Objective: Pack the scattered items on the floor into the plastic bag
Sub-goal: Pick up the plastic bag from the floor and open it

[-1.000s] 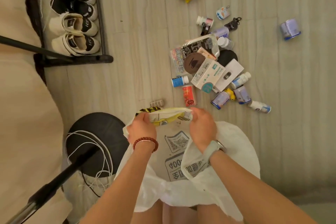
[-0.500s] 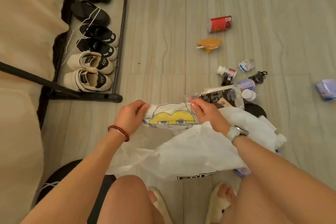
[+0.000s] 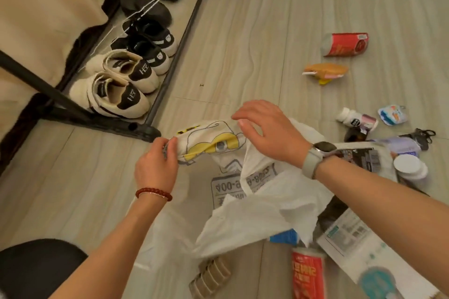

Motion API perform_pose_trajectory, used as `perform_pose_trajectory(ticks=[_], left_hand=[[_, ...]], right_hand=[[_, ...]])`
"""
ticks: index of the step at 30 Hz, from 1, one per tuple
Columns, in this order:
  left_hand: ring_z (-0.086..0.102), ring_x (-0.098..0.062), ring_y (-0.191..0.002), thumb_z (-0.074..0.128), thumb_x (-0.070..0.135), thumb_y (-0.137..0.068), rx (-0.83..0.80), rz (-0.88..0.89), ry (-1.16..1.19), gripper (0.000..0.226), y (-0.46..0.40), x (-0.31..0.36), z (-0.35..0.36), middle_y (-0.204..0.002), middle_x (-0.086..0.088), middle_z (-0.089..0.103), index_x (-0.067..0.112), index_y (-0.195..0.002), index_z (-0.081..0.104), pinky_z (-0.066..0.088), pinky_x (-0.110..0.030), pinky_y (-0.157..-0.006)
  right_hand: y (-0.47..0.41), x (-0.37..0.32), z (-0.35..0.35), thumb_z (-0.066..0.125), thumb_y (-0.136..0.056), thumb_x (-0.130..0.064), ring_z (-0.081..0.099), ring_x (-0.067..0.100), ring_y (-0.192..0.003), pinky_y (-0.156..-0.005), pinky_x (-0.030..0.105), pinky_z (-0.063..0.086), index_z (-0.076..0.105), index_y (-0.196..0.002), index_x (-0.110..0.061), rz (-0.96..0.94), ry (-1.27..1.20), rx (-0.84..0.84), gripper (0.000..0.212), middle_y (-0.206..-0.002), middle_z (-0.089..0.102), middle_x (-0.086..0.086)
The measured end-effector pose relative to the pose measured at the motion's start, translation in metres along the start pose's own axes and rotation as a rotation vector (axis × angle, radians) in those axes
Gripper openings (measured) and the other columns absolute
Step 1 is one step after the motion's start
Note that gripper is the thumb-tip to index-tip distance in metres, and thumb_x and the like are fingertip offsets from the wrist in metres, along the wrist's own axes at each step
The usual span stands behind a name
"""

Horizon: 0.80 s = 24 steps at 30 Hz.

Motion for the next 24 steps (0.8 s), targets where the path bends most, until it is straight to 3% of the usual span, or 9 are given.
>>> perform_pose_trajectory(ticks=[3,5,7,9,11,14,18,21,24], left_hand=[[0.057,-0.034,-0.072,0.043,0.034,-0.094,0.073,-0.103,0.039,0.032,0.003,-0.003,-0.001,-0.079,-0.017,0.064,0.006,-0.096,0.059,0.039,-0.034,-0.059],[0.057,-0.034,-0.075,0.042,0.035,-0.094,0.112,-0.149,0.004,0.033,-0.002,-0.006,-0.003,-0.083,-0.017,0.064,0.008,-0.1,0.058,0.04,-0.034,-0.061],[0.056,-0.036,-0.089,0.041,0.034,-0.094,0.113,-0.184,-0.073,0.03,-0.011,-0.012,-0.004,-0.099,-0.017,0.062,0.011,-0.106,0.056,0.04,-0.037,-0.069],[0.048,-0.034,-0.109,0.046,0.03,-0.092,0.096,-0.168,-0.159,0.031,-0.018,-0.012,-0.004,-0.119,-0.016,0.053,0.015,-0.118,0.052,0.037,-0.043,-0.088],[0.042,-0.034,-0.12,0.05,0.028,-0.088,0.142,0.033,-0.213,0.037,-0.018,-0.001,-0.003,-0.127,-0.014,0.05,0.016,-0.123,0.051,0.029,-0.052,-0.101],[0.036,-0.034,-0.13,0.041,0.041,-0.086,0.041,0.404,-0.291,0.043,0.008,0.019,0.0,-0.132,-0.011,0.051,0.018,-0.12,0.054,0.013,-0.057,-0.107],[0.021,-0.034,-0.138,0.039,0.052,-0.083,-0.022,0.647,-0.418,0.061,0.054,0.024,0.008,-0.144,-0.013,0.039,0.012,-0.129,0.046,0.004,-0.053,-0.111],[0.017,-0.034,-0.137,0.046,0.044,-0.085,0.054,0.738,-0.384,0.058,0.062,0.02,0.014,-0.146,-0.012,0.036,0.014,-0.133,0.041,0.005,-0.053,-0.112],[0.012,-0.033,-0.139,0.035,0.06,-0.083,-0.084,0.638,-0.517,0.069,0.047,0.015,0.025,-0.151,-0.009,0.027,0.022,-0.14,0.029,-0.002,-0.057,-0.11]], right_hand=[[0.021,-0.017,0.022,0.035,-0.086,-0.043,0.047,0.023,-0.126,-0.111,0.051,0.014,0.061,-0.115,-0.021,-0.244,0.329,-0.052,0.045,-0.115,0.065,0.0],[0.029,-0.017,0.027,0.034,-0.085,-0.047,0.05,0.025,-0.125,-0.107,0.061,0.015,0.057,-0.12,-0.023,-0.261,0.574,-0.089,0.049,-0.116,0.065,0.002],[0.032,-0.004,0.031,0.03,-0.088,-0.05,0.039,0.026,-0.133,-0.108,0.065,0.013,0.042,-0.133,-0.025,-0.145,0.689,-0.207,0.053,-0.129,0.057,0.004],[0.039,0.017,0.038,0.028,-0.093,-0.051,0.018,0.023,-0.141,-0.112,0.06,0.008,0.019,-0.143,-0.031,0.116,0.579,-0.364,0.054,-0.145,0.038,0.003],[0.046,0.028,0.04,0.027,-0.094,-0.048,0.018,0.022,-0.14,-0.113,0.054,0.014,0.014,-0.144,-0.033,0.286,0.391,-0.42,0.053,-0.146,0.035,0.002],[0.059,0.025,0.042,0.03,-0.095,-0.046,0.029,0.022,-0.132,-0.11,0.045,0.024,0.017,-0.143,-0.033,0.28,0.249,-0.325,0.052,-0.142,0.039,0.003],[0.059,0.016,0.046,0.036,-0.092,-0.047,0.021,0.029,-0.138,-0.11,0.046,0.024,0.005,-0.143,-0.039,0.219,0.367,-0.305,0.06,-0.154,0.017,0.005],[0.05,0.006,0.05,0.043,-0.091,-0.037,0.034,0.03,-0.127,-0.097,0.042,0.034,0.007,-0.144,-0.035,0.184,0.495,-0.118,0.065,-0.153,0.018,0.007],[0.043,0.008,0.054,0.047,-0.089,-0.028,0.03,0.028,-0.132,-0.1,0.045,0.031,0.011,-0.145,-0.029,0.202,0.591,-0.055,0.066,-0.153,0.021,0.006]])
Point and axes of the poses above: each hand's wrist, its own y-axis away from the middle knuckle, its own z-axis out of the palm, x = y × z, the point moved 1 cm from there along -y, towards the middle knuckle
